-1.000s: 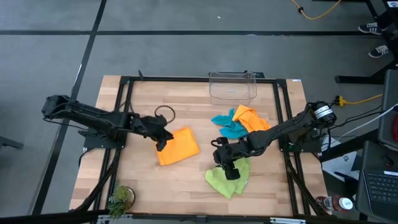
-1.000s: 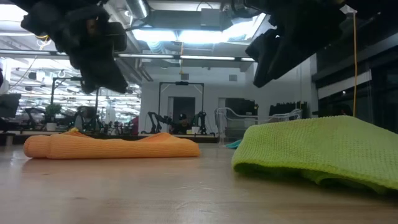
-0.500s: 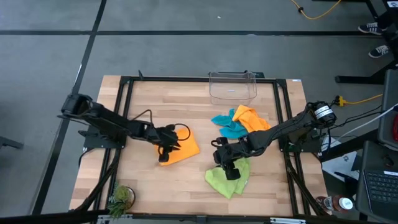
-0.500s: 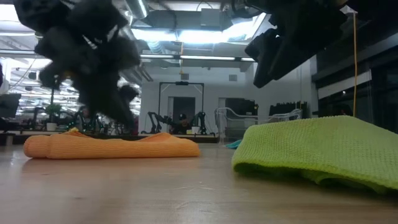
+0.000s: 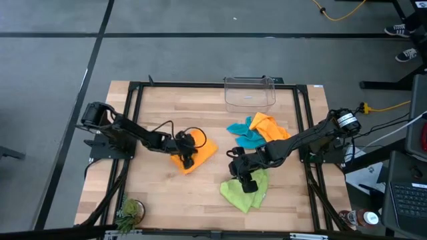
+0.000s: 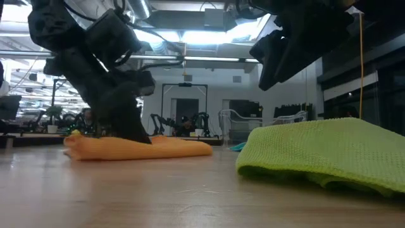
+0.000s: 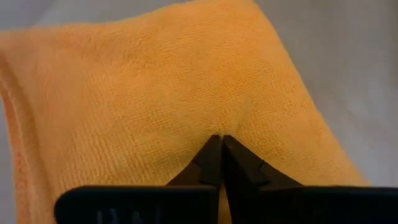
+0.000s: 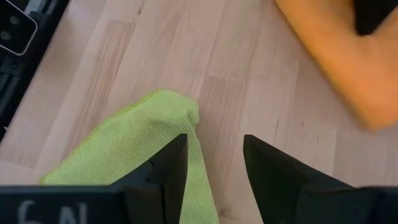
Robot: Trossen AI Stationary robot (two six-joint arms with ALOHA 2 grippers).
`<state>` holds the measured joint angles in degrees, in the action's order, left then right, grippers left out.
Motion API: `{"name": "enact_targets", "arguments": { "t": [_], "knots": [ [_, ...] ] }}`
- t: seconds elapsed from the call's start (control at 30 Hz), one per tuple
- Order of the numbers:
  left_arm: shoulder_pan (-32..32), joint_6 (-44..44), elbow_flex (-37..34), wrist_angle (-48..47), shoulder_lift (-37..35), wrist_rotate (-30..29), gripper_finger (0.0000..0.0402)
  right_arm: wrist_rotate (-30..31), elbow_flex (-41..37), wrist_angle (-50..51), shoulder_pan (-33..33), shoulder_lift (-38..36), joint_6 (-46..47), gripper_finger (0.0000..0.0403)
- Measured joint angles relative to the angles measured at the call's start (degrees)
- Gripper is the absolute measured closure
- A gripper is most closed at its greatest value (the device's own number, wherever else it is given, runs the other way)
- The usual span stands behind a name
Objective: Fold microfiber towels
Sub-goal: Fold the left yellow microfiber cloth
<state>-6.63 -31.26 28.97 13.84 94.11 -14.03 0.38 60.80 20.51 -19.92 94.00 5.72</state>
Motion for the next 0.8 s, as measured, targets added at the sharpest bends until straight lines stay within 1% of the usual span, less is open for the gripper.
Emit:
{"name": "enact_targets", "arguments": {
  "t": [0.13, 0.3, 0.43, 0.53, 0.63, 0.7, 0.8],
  "knots": [
    [-2.9, -19.5, -0.2, -2.0, 0.3, -11.9, 0.0399, 0.0, 0.0, 0.3, 0.0, 0.0, 0.1, 0.0244],
    [-7.1, -33.9, -0.4, -6.7, 0.5, -23.0, 0.0401, 0.0, 0.0, 0.3, 0.0, 0.0, 0.2, 0.0244],
    [-10.2, -42.3, -0.4, -9.6, 0.7, -31.5, 0.0401, 0.0, -0.1, 0.3, 0.0, 0.0, 0.1, 0.0244],
    [-11.5, -43.3, 1.2, -10.2, 0.9, -35.5, 0.0401, 0.0, -0.1, 0.3, 0.0, 0.0, 1.0, 0.0244],
    [-11.8, -41.0, 4.4, -11.2, 0.8, -36.5, 0.0401, 0.0, -0.1, 0.3, 0.0, 0.0, 1.5, 0.0244],
    [-11.8, -37.6, 7.2, -13.1, 0.8, -36.0, 0.0401, 0.0, -0.1, 0.3, 0.0, 0.0, 1.5, 0.0244],
    [-11.8, -29.4, 12.0, -15.4, 0.7, -34.0, 0.0401, 0.0, -0.1, 0.3, 0.0, 0.0, 1.5, 0.0244]
  ]
}}
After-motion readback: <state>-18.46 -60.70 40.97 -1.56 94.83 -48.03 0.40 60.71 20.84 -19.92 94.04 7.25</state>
